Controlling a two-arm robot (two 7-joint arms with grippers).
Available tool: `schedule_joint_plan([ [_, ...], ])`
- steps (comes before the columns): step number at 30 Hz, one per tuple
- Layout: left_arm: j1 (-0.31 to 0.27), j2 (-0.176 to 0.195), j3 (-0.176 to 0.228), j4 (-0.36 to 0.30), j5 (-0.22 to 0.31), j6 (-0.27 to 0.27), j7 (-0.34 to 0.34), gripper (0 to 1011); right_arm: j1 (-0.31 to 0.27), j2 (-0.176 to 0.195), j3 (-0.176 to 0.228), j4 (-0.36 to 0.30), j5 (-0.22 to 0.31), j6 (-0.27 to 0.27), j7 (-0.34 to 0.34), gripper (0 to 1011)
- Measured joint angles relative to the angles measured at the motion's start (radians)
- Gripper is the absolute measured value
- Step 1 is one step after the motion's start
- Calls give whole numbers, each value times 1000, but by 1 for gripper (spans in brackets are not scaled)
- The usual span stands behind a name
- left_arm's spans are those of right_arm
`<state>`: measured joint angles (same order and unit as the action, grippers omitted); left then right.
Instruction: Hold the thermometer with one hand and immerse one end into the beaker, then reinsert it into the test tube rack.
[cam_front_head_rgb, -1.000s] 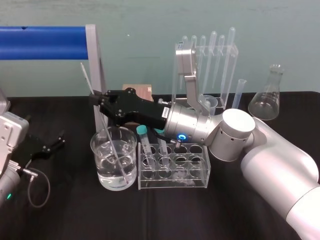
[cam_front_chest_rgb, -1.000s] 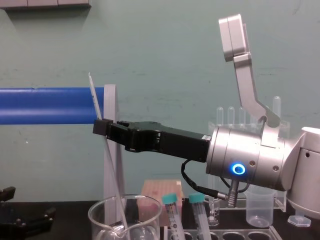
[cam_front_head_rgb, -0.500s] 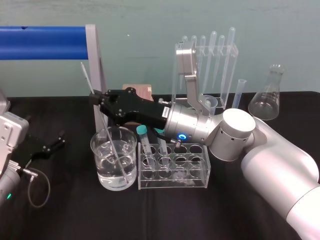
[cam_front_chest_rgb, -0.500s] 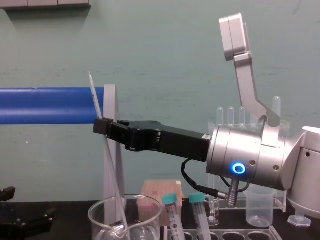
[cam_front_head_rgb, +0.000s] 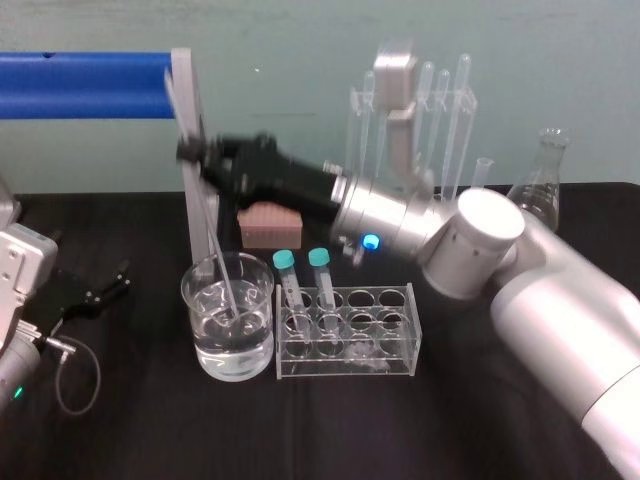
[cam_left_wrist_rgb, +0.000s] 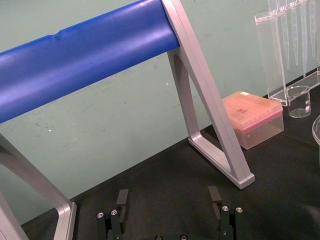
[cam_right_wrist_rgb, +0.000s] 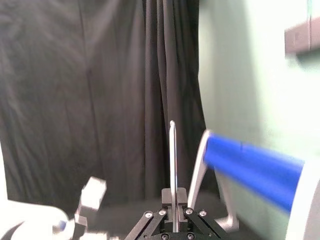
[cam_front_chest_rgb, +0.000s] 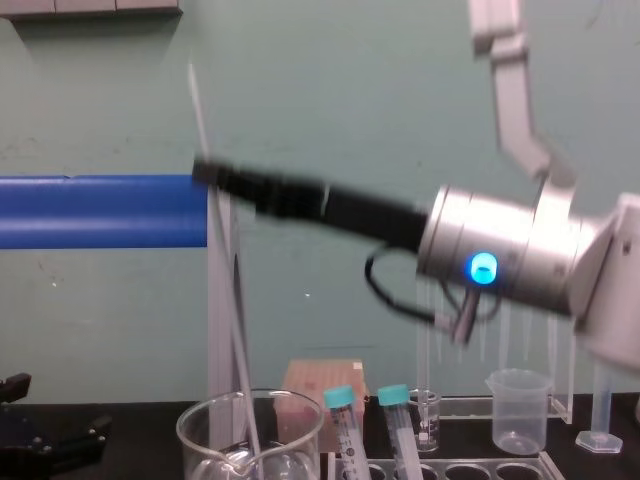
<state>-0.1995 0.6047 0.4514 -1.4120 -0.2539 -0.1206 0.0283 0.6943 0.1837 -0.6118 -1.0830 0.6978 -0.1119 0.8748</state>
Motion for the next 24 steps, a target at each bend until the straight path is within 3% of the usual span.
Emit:
schedule_joint_plan([
  [12,0,0,0,0,0,0,0,1008,17,65,122,-251,123,2,-51,56],
  [18,0,0,0,0,0,0,0,1008,-34,154,164,-364,140,15,-112,57],
  [22,0,0,0,0,0,0,0,1008,-101,236,184,-440,144,41,-159,56],
  [24,0,0,0,0,0,0,0,1008,-125,260,189,-460,148,50,-175,56],
])
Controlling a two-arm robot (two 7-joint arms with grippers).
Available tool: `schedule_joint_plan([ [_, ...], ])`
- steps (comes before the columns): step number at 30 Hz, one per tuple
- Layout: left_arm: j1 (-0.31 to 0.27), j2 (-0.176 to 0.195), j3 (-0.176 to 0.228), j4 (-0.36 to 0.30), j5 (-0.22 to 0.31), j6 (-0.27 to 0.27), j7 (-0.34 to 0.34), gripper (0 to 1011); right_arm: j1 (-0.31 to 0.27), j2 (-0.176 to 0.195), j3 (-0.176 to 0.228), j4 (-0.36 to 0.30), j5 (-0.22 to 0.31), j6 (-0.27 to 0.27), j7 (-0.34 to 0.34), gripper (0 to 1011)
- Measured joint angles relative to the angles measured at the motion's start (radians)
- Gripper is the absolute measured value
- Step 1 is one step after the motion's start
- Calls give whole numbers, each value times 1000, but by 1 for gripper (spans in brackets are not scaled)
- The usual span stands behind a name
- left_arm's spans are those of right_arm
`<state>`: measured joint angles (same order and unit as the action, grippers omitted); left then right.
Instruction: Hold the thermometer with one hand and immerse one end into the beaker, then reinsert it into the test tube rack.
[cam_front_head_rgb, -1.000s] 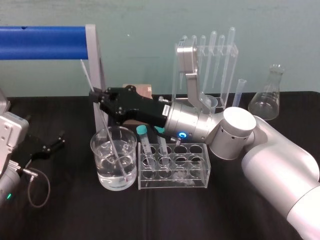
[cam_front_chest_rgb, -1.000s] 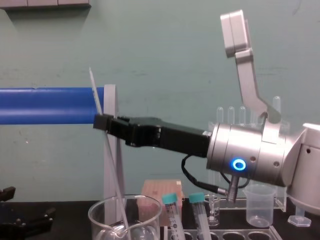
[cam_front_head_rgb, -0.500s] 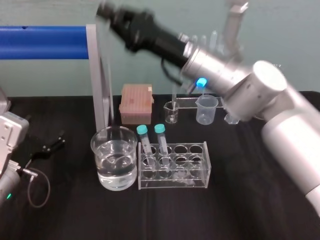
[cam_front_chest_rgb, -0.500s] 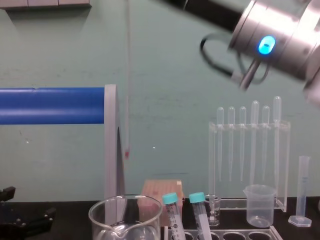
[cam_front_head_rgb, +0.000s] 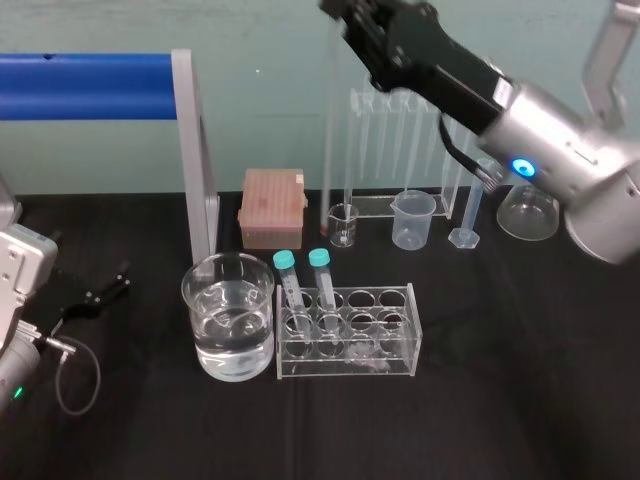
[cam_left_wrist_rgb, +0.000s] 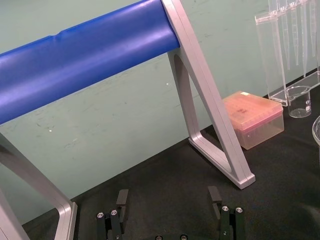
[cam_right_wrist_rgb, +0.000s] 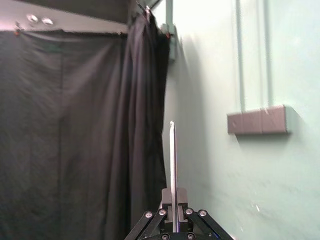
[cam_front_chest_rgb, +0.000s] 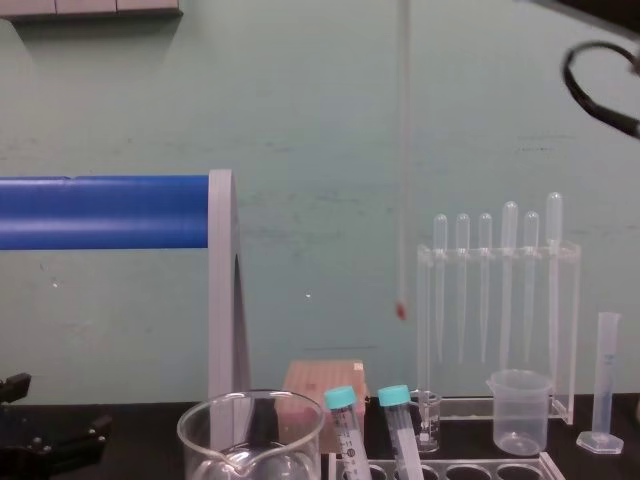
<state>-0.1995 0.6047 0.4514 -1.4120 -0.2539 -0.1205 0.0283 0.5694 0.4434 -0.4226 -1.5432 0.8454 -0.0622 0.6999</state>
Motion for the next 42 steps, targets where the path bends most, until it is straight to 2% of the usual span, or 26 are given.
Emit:
schedule_joint_plan([
  [2,0,0,0,0,0,0,0,1008,-37,34,5,-25,3,9,-19,56],
  [5,0,0,0,0,0,0,0,1008,-78,64,8,-43,2,9,-33,57],
  [11,0,0,0,0,0,0,0,1008,-136,93,-3,-36,-21,-14,-38,56],
  [18,0,0,0,0,0,0,0,1008,-148,83,-16,9,-45,-31,-35,56],
  [23,0,0,0,0,0,0,0,1008,-133,60,-29,55,-72,-45,-29,56],
  [32,0,0,0,0,0,0,0,1008,-111,23,-52,126,-106,-37,-22,56],
  [42,0,0,0,0,0,0,0,1008,-103,14,-78,172,-146,-22,-9,56],
])
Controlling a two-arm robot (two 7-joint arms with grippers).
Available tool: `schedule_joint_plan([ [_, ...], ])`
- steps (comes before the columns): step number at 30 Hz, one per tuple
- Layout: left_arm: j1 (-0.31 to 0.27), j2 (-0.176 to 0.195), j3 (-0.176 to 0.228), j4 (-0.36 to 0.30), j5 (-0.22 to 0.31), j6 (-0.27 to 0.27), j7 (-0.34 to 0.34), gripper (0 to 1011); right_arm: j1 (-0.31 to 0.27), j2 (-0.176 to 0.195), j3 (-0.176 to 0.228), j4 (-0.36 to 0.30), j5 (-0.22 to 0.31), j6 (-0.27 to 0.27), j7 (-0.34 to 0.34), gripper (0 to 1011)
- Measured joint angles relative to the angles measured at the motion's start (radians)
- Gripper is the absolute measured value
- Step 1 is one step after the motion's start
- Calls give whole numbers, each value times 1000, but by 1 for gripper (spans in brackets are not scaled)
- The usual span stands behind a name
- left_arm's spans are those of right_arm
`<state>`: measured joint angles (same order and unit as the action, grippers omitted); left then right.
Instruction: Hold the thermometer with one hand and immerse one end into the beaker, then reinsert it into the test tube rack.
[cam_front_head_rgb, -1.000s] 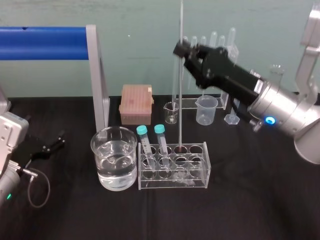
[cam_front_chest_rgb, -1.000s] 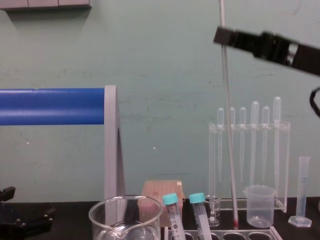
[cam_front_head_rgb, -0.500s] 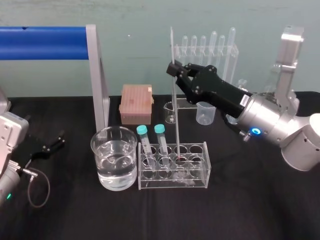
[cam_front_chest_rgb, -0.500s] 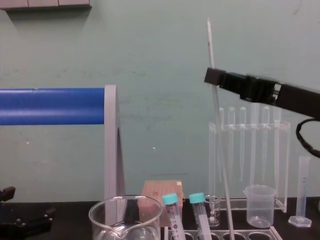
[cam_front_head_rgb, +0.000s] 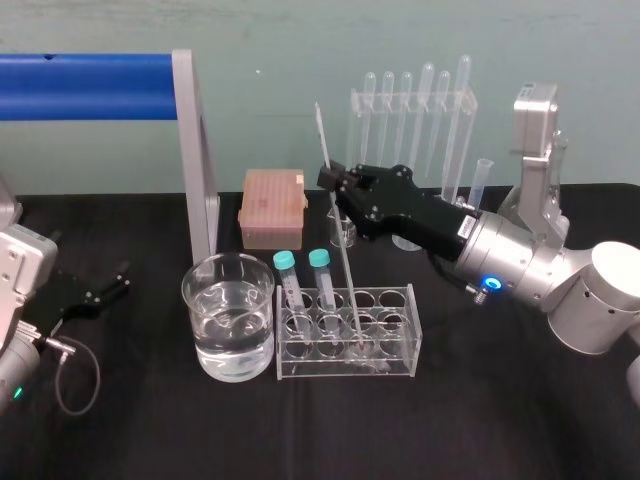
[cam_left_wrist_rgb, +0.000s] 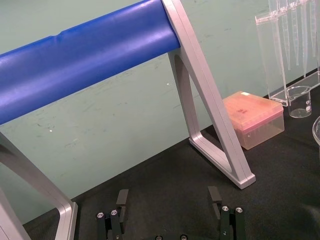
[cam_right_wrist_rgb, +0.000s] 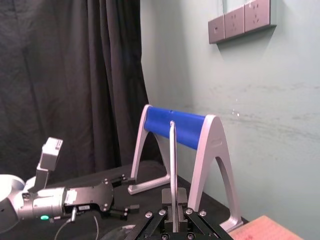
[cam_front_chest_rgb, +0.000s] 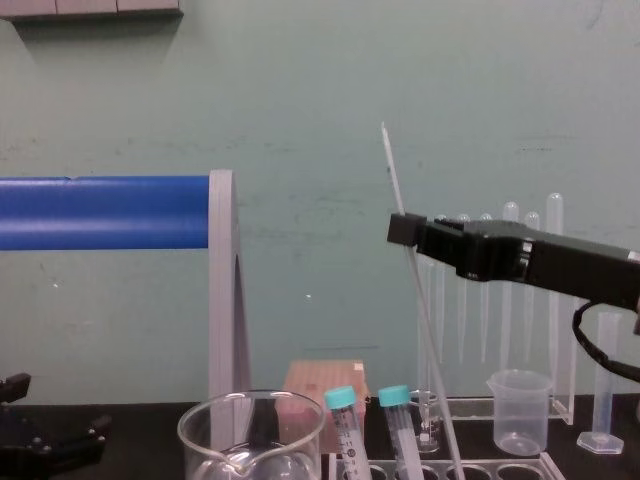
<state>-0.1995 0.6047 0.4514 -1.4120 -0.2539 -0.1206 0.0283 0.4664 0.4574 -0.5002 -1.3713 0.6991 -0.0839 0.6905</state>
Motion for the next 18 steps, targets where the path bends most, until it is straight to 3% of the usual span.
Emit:
schedule_joint_plan([
  [18,0,0,0,0,0,0,0,1008,12,-14,-14,42,-50,-4,8,56],
])
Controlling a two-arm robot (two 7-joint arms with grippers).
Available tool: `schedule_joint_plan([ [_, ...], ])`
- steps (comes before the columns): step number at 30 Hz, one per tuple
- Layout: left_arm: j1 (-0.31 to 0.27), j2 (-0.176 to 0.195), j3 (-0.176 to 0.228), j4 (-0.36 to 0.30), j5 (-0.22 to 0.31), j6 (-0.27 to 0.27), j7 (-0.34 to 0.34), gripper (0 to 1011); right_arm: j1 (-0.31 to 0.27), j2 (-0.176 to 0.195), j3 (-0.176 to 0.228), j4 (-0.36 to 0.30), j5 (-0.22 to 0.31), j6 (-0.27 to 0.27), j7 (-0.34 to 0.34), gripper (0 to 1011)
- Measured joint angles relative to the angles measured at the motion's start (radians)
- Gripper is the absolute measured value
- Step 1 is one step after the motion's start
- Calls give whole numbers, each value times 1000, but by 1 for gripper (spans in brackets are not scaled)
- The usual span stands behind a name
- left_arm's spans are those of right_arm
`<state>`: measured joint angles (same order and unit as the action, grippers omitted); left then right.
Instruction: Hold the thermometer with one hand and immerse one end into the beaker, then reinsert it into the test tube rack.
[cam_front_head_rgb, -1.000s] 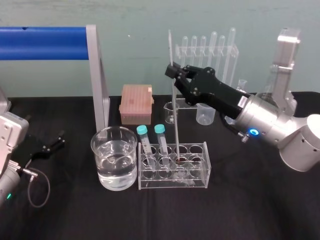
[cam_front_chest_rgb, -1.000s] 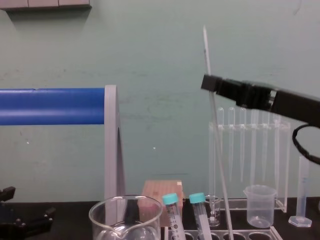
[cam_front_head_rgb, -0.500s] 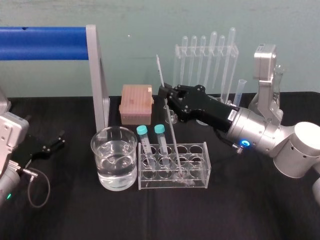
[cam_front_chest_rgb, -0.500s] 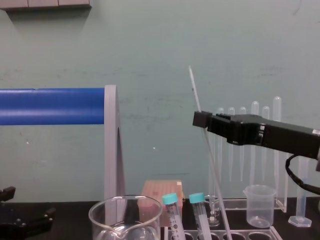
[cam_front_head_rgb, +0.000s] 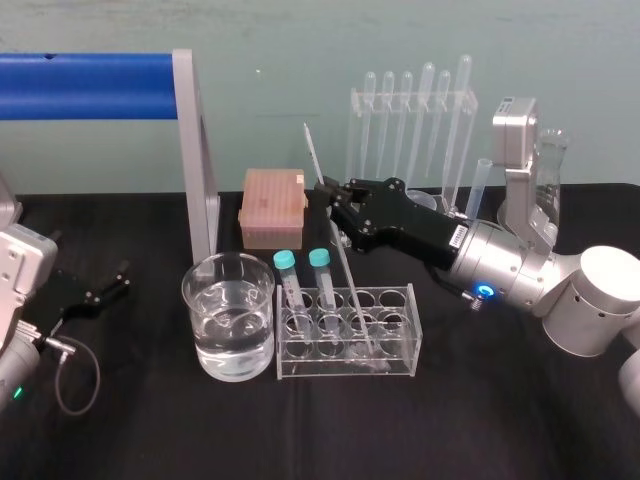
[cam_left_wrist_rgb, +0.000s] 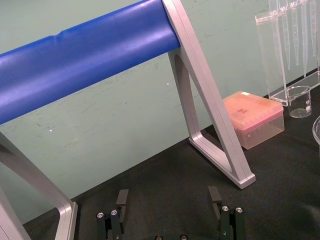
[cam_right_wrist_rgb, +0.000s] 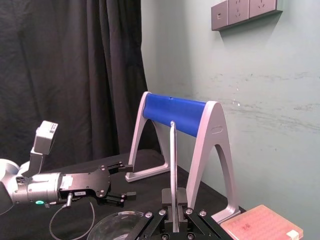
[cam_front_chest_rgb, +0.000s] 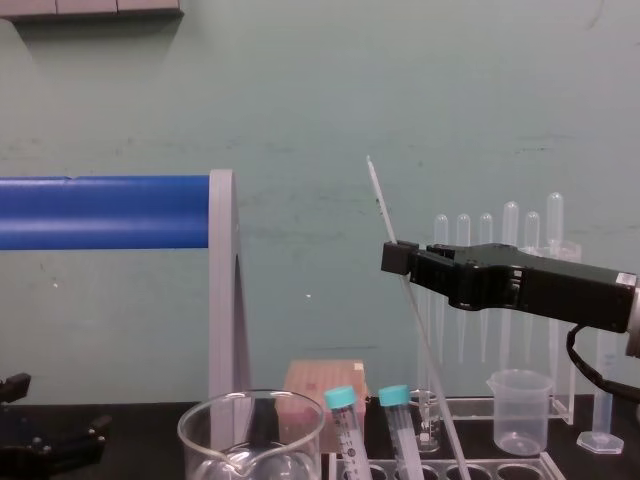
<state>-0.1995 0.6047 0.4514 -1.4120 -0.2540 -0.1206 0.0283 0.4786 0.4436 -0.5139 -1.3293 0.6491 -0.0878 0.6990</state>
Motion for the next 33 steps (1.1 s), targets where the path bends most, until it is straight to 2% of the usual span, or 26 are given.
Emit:
schedule_joint_plan([
  [11,0,0,0,0,0,0,0,1008,-1,0,1,-1,2,0,-1,72],
  [17,0,0,0,0,0,0,0,1008,-1,1,2,-2,4,0,-1,225],
  [22,0,0,0,0,0,0,0,1008,-2,1,2,-3,5,0,-1,409],
  [24,0,0,0,0,0,0,0,1008,-2,1,2,-3,5,0,-2,449],
  [25,0,0,0,0,0,0,0,1008,-2,1,2,-3,5,0,-2,509],
  [27,0,0,0,0,0,0,0,1008,-2,1,2,-3,5,0,-2,553],
  [28,0,0,0,0,0,0,0,1008,-2,1,2,-3,6,0,-2,613],
  [33,0,0,0,0,0,0,0,1008,-2,1,2,-3,6,0,-3,752],
])
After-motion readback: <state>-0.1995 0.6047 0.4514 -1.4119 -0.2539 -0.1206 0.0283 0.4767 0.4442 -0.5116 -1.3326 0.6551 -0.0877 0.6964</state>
